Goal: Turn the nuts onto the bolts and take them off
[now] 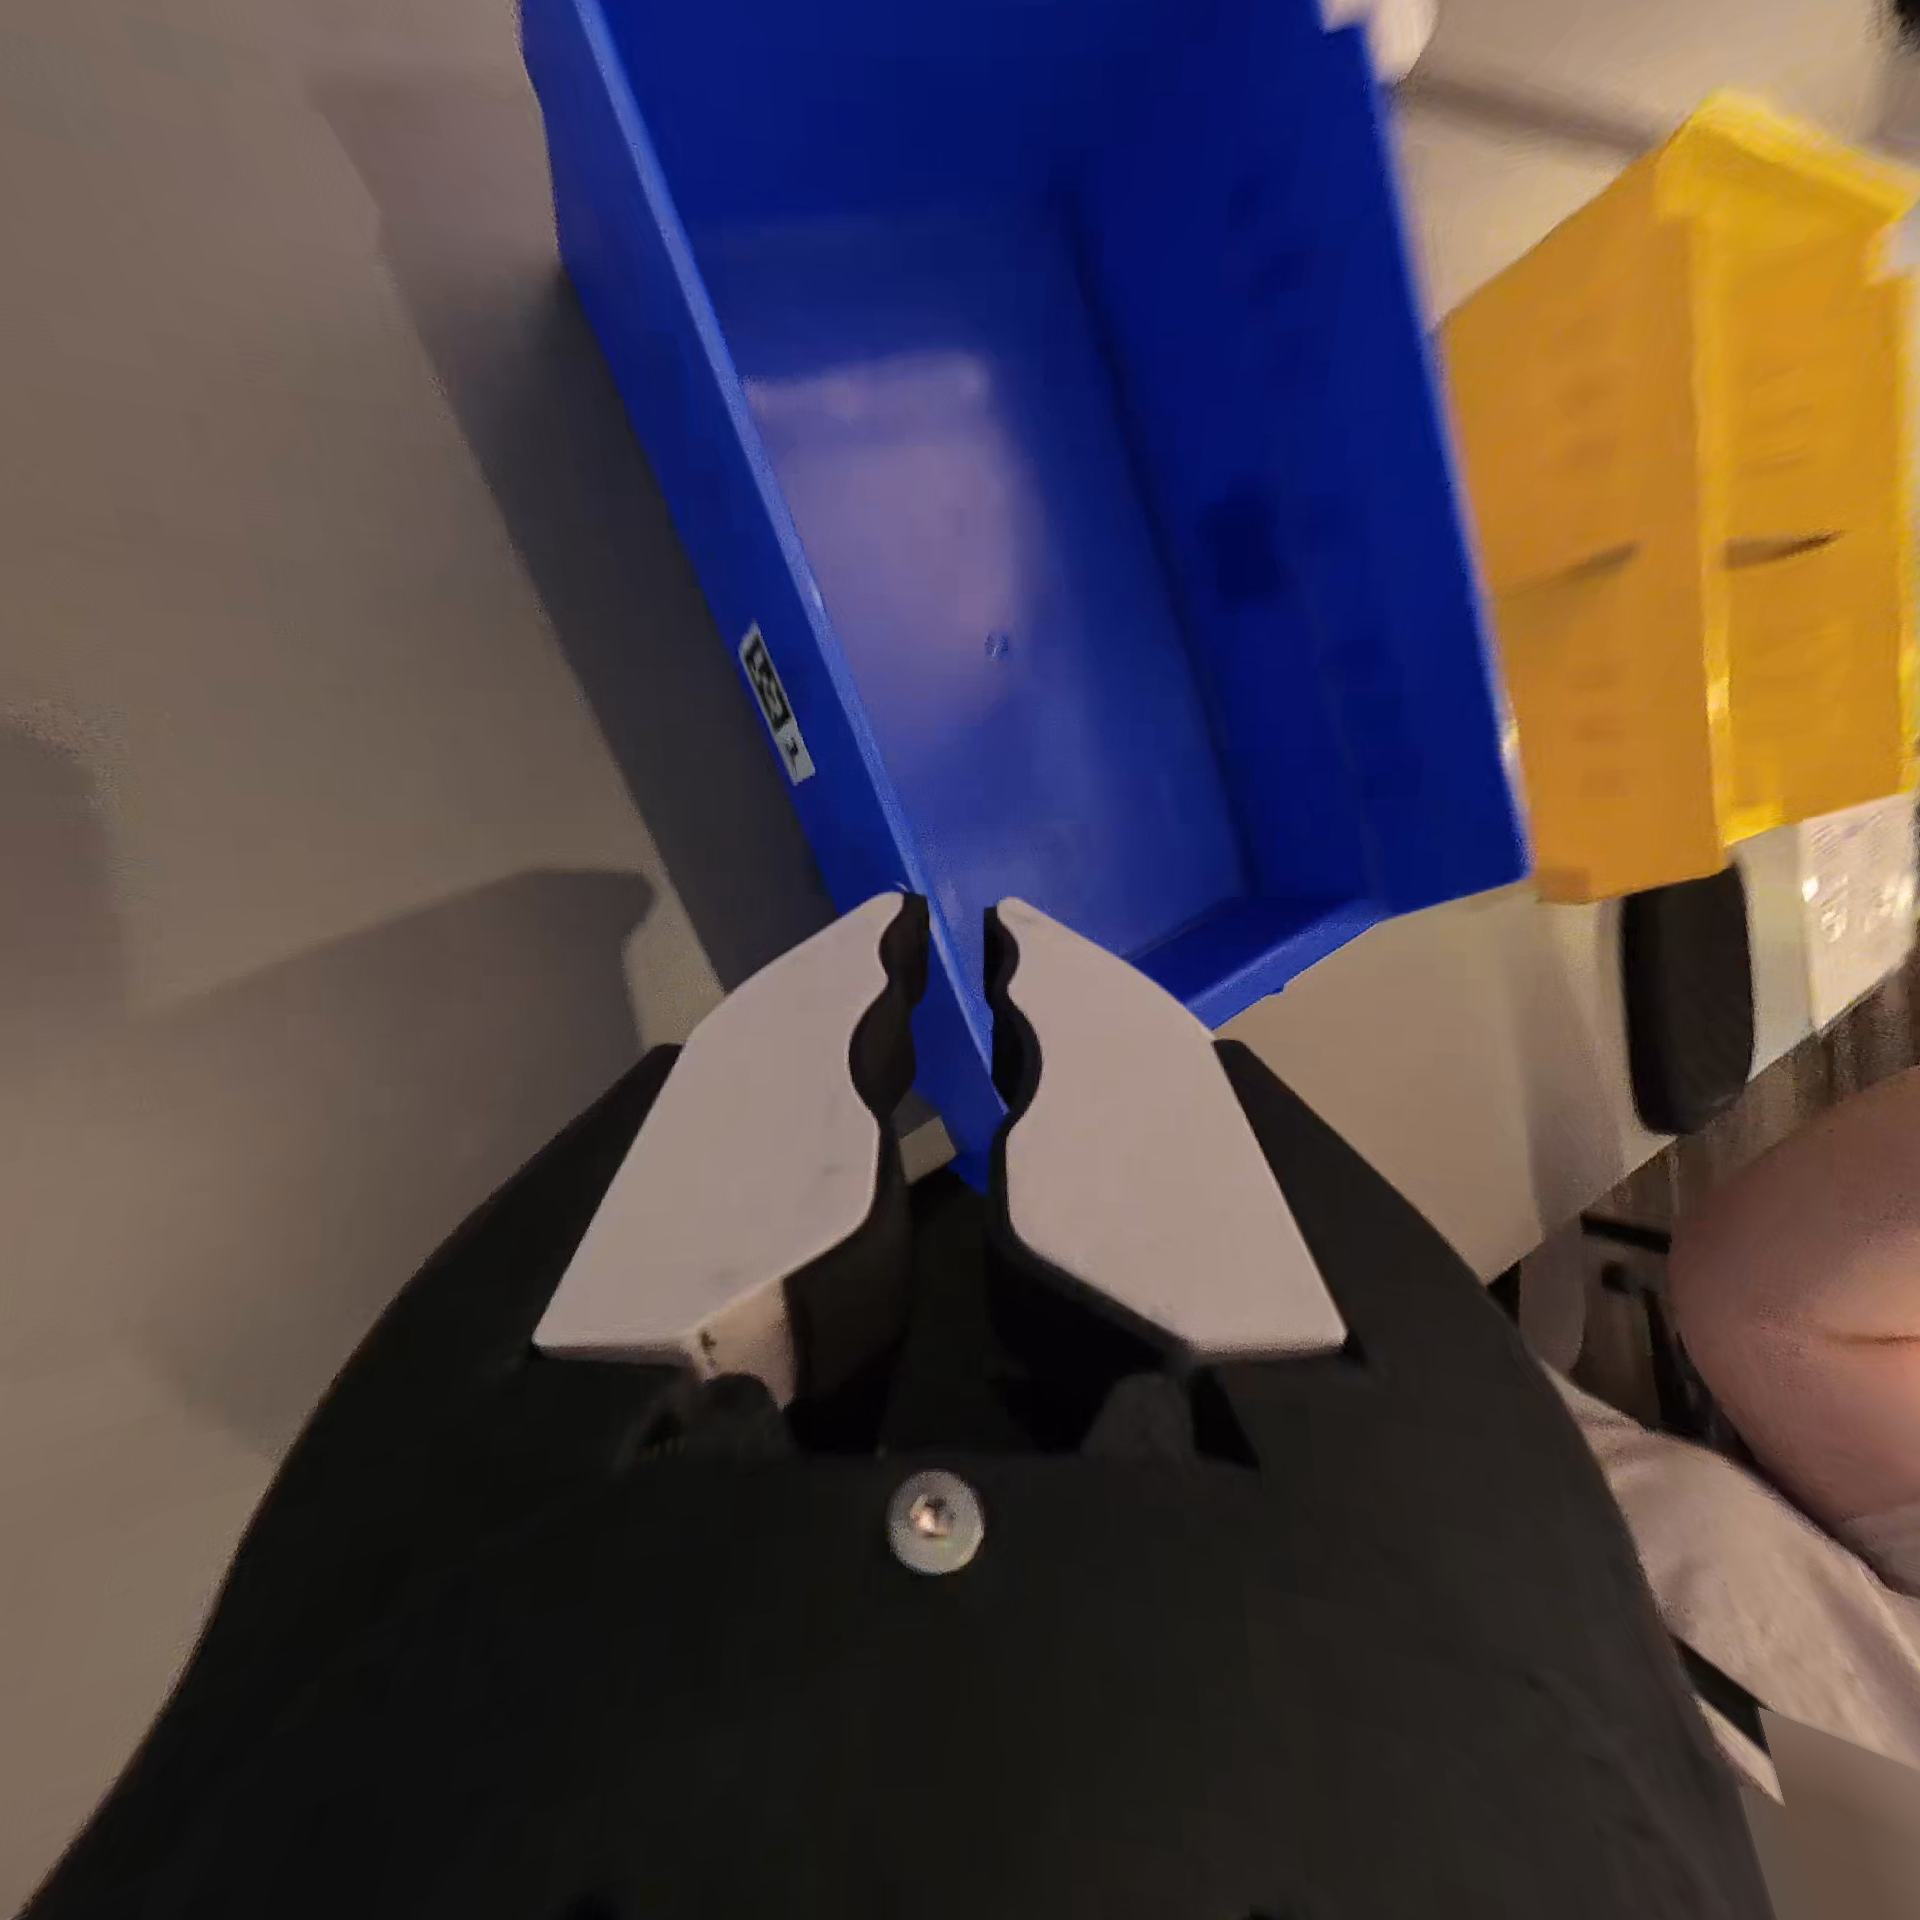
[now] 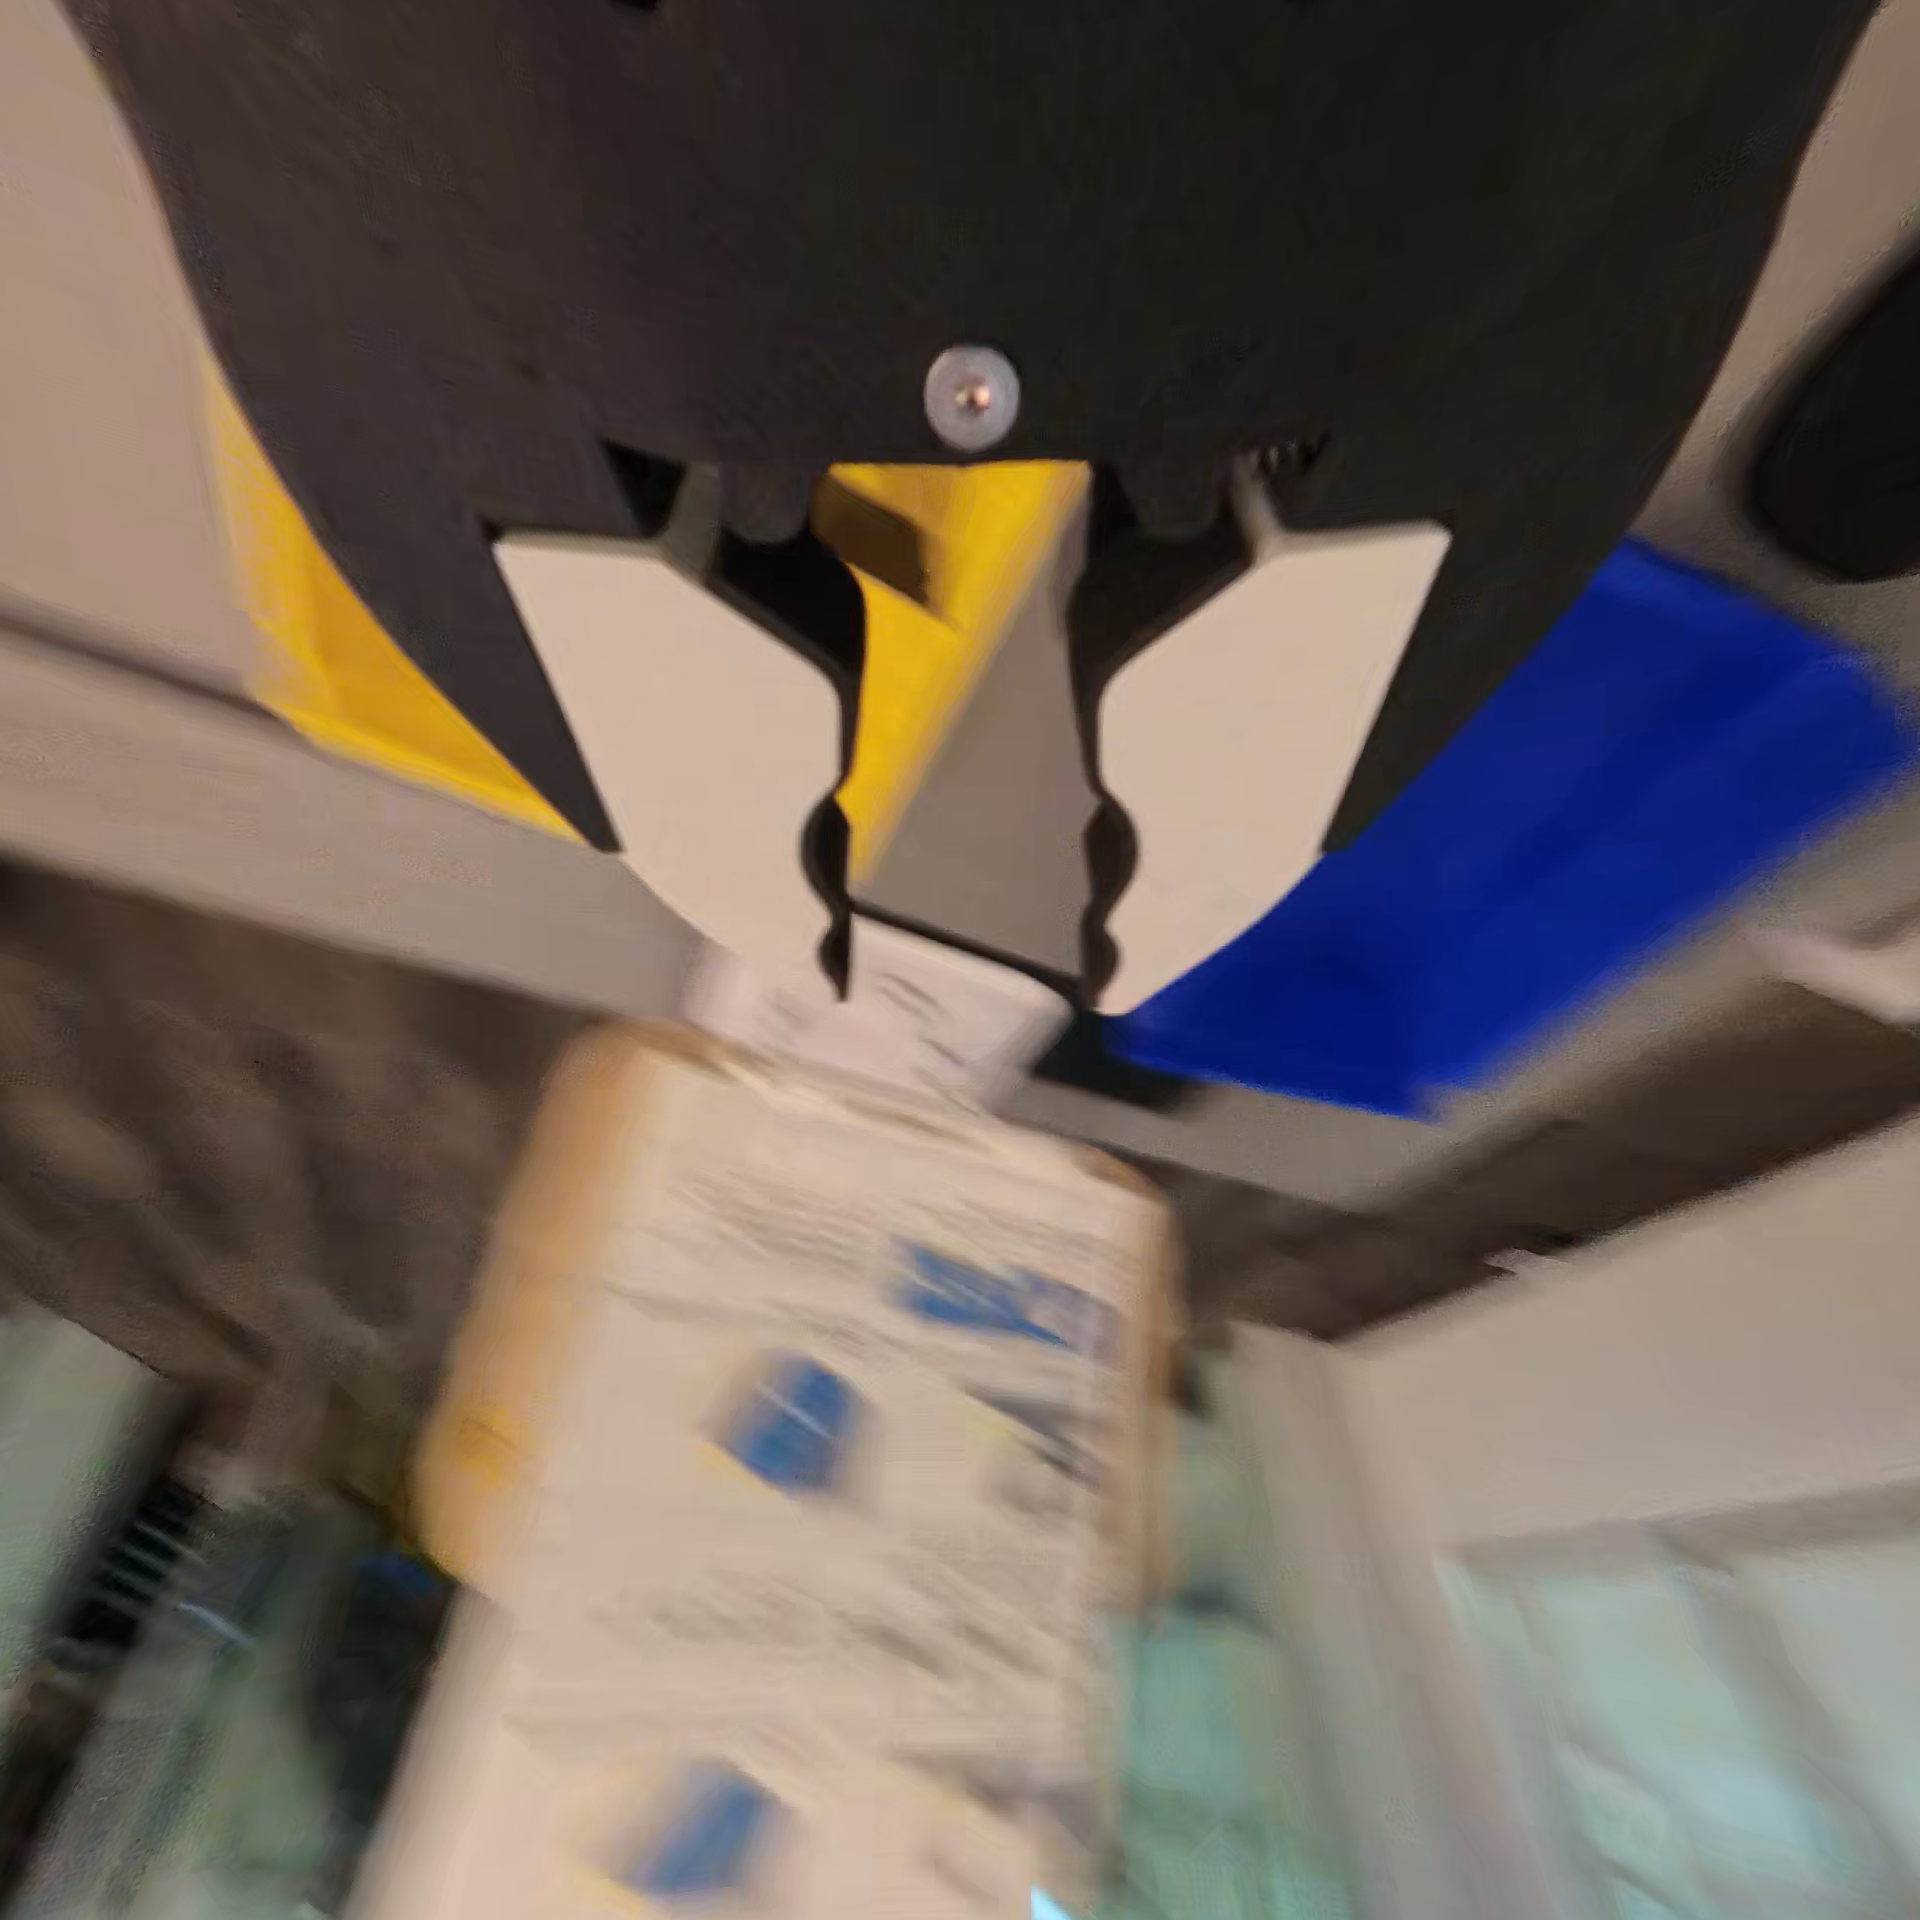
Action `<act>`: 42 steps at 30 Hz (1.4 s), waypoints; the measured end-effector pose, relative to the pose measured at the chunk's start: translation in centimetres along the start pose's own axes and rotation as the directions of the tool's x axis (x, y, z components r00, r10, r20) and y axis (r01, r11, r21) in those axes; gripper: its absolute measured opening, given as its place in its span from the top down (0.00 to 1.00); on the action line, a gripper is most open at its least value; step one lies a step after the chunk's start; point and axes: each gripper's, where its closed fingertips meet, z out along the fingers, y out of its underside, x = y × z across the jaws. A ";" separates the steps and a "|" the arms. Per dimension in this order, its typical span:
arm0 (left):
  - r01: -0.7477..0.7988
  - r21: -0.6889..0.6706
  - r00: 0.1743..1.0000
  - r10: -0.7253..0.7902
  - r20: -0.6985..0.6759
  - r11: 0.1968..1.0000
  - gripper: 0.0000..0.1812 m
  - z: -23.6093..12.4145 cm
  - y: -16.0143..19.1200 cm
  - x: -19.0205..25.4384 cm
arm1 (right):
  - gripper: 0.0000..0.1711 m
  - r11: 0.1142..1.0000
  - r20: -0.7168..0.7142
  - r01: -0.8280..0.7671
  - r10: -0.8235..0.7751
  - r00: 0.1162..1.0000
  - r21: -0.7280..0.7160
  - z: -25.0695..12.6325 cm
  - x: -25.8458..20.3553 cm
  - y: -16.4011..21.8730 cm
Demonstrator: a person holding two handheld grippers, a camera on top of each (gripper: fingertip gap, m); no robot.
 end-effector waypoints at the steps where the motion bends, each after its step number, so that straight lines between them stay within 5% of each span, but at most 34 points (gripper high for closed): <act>1: -0.001 0.063 1.000 0.002 -0.011 0.998 0.95 -1.3 -0.4 0.1 | 0.69 0.999 0.116 -0.023 0.028 0.993 -0.043 2.5 -3.6 0.2; 5: 0.000 0.290 1.000 0.003 -0.011 0.957 0.92 -6.2 -1.5 -0.1 | 0.55 0.796 0.199 0.019 0.127 0.972 -0.605 11.7 -9.9 10.8; 11: 0.048 0.485 0.997 -0.012 -0.078 0.873 0.92 -11.1 -1.7 0.5 | 0.66 0.484 0.064 0.003 0.110 0.992 -0.875 15.1 -11.2 20.3; 17: 0.053 0.551 0.996 -0.005 -0.087 0.833 0.92 -13.4 -1.1 1.0 | 0.95 0.309 -0.051 -0.105 0.178 0.983 -0.945 15.0 -11.8 22.5; 24: 0.037 0.744 0.987 0.094 -0.133 0.667 0.88 -19.3 -0.8 2.7 | 0.95 0.219 -0.004 -0.051 0.209 0.978 -0.974 12.7 -9.0 18.0; 29: 0.098 0.845 0.987 0.057 -0.150 0.526 0.84 -23.1 0.1 2.0 | 0.95 0.358 0.077 0.017 0.153 0.985 -0.933 8.1 -2.2 8.2; 33: 0.024 0.797 0.961 0.206 -0.185 0.603 0.76 -21.1 -0.8 7.1 | 0.95 0.473 -0.025 -0.089 0.139 0.990 -0.876 -0.1 8.1 0.1; 38: -0.348 0.549 0.757 0.573 -0.315 0.760 0.71 -11.4 -0.5 21.8 | 0.95 0.549 -0.331 -0.355 0.147 0.932 -0.757 -14.8 23.8 -3.1; 42: -0.544 0.297 0.737 0.616 -0.279 0.785 0.66 3.0 0.0 30.2 | 0.95 0.530 -0.558 -0.551 0.167 0.813 -0.644 -26.1 33.1 0.5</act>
